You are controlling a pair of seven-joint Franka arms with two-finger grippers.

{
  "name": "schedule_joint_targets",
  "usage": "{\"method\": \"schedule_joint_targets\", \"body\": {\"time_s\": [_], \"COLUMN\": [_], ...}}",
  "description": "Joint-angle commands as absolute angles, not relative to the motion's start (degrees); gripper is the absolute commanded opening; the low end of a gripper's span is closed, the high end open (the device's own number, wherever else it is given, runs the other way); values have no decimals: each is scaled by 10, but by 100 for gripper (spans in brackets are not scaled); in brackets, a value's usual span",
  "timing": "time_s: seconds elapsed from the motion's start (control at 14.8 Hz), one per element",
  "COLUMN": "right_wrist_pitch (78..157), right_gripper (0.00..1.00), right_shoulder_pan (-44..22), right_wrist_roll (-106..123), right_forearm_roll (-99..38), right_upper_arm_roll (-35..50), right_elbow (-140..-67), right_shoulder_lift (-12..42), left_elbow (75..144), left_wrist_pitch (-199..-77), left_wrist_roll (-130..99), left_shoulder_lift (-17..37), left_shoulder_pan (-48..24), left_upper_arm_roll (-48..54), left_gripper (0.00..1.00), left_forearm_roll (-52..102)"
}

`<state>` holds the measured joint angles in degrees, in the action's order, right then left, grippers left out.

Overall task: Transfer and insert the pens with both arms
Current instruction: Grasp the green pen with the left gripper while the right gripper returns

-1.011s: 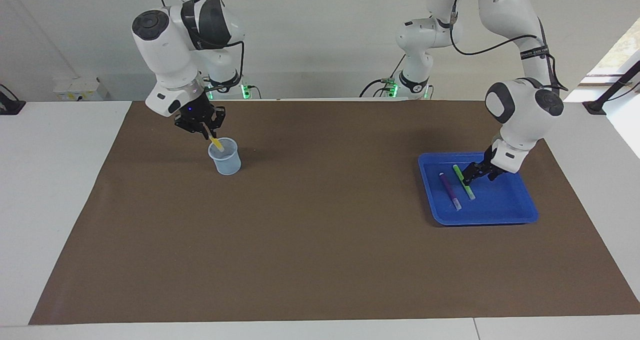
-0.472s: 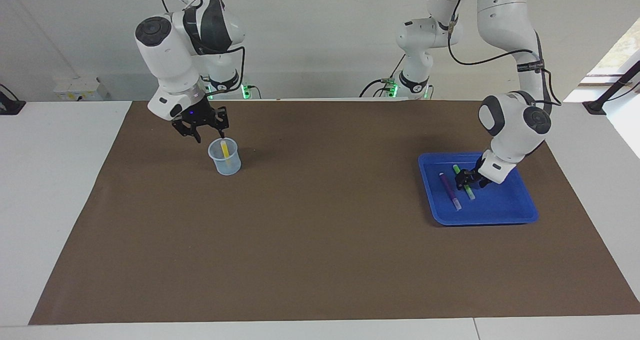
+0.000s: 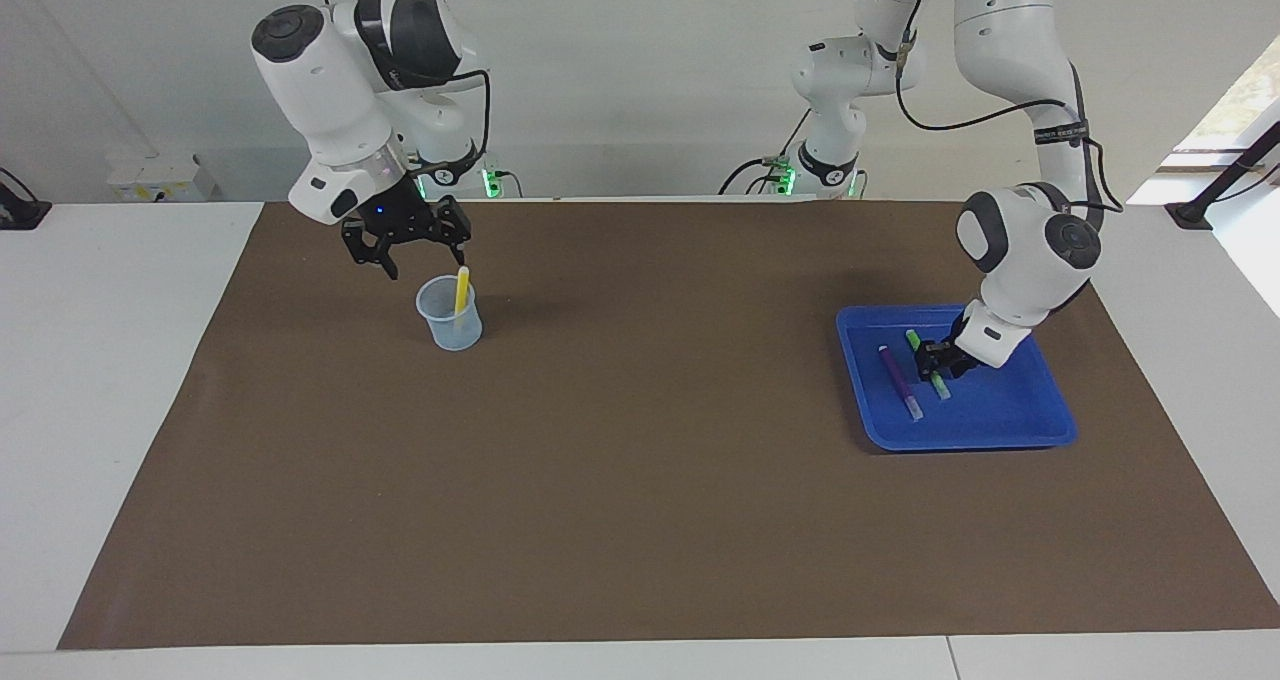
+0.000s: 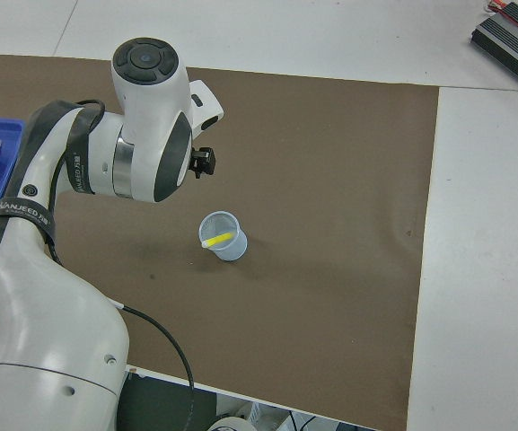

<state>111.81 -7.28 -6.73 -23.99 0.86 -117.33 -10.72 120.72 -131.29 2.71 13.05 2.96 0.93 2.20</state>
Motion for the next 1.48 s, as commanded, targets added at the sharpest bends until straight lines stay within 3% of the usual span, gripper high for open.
{"method": "schedule_joint_targets", "body": {"time_s": [0.0,0.13,0.2,0.54,1.01,1.41], "right_wrist_pitch": [1154,1202,1226,1289,1306,1332], "right_gripper": [100,100,100,100,100,100], "right_shoulder_pan": [-86,-121,-136,-185,-200,-209], "right_wrist_roll": [-172,-251,-280,-359,-363,-388], "right_forearm_roll": [-311,-329,-330,-330,-330,-373], "right_upper_arm_roll": [20,19,19,20,20,20], "right_elbow": [-1162,-1164,-1165,-1168,-1168,-1166], "right_shoulder_lift": [-98,-95,-94,-91,-90,-86], "left_elbow": [1201,1201,1201,1192,996,981], "left_wrist_pitch": [-1310,-1310,-1310,-1300,-1028,-943], "left_wrist_roll": [29,29,29,28,-96,-448], "left_shoulder_lift": [137,137,137,139,146,64], "left_shoulder_pan": [26,26,26,27,19,-14], "left_upper_arm_roll": [7,7,7,7,9,11], "left_gripper": [30,7,0,0,0,0], "left_forearm_roll": [10,10,10,11,75,262]}}
